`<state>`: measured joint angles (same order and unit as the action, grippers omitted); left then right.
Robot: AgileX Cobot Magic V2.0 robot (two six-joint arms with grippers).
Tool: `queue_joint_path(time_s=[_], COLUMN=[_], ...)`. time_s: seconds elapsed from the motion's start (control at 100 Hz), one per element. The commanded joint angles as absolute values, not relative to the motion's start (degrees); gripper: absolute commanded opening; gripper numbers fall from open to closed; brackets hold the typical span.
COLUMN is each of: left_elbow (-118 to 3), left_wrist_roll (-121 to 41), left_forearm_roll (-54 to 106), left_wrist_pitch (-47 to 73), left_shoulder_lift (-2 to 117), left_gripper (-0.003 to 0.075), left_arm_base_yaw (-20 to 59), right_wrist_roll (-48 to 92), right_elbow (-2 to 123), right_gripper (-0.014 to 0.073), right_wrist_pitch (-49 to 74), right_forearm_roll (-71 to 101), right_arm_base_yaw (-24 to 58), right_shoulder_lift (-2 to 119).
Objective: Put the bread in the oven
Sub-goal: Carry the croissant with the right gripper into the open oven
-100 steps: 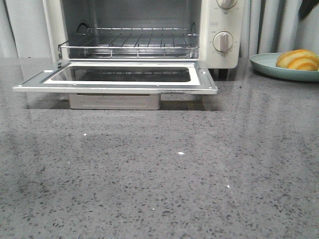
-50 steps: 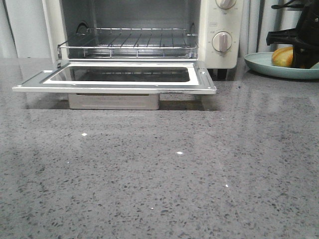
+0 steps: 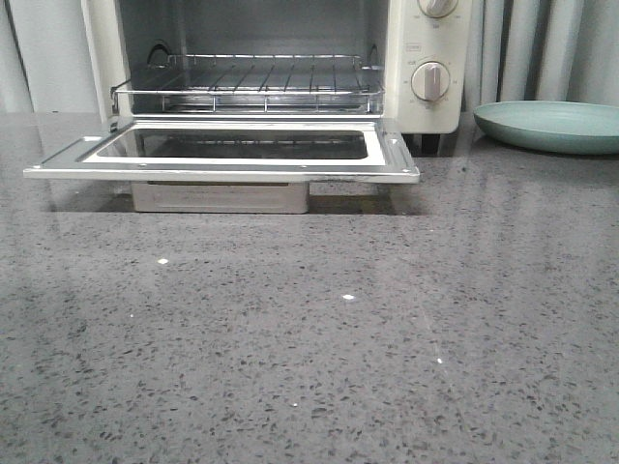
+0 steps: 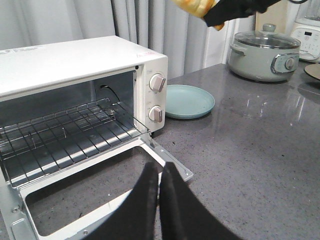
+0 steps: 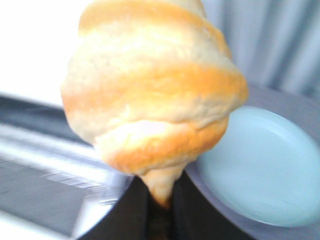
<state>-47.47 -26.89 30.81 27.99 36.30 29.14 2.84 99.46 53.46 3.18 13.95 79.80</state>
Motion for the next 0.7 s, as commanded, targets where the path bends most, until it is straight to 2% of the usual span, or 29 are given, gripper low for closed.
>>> queue_joint_path(time_s=[0.0, 0.09, 0.22, 0.5, 0.69], left_elbow=[-49.1, -49.1, -49.1, -49.1, -49.1], left_wrist_roll=[-26.4, -26.5, -26.5, -26.5, -26.5], left_forearm_roll=[31.1, 29.8, 28.8, 28.8, 28.8], left_wrist_pitch=[22.8, 21.9, 21.8, 22.1, 23.0], left_shoulder_lift=[36.3, 36.3, 36.3, 36.3, 36.3], left_gripper=[-0.0022, -0.0021, -0.0021, -0.0022, -0.0021], left_arm_base_yaw=[29.5, 29.5, 29.5, 29.5, 29.5], right_wrist_roll=[4.7, 4.7, 4.7, 7.8, 7.8], right_elbow=[101.0, 101.0, 100.0, 96.0, 96.1], right_gripper=[-0.0057, -0.0057, -0.0057, -0.0057, -0.0057], right_wrist_pitch=[51.8, 52.2, 52.5, 50.6, 42.6], right_forearm_roll=[7.4, 10.0, 12.2, 12.4, 10.7], right_arm_base_yaw=[20.6, 27.4, 31.8, 36.8, 34.7], right_shoulder_lift=[74.6, 73.7, 76.1, 87.3, 95.3])
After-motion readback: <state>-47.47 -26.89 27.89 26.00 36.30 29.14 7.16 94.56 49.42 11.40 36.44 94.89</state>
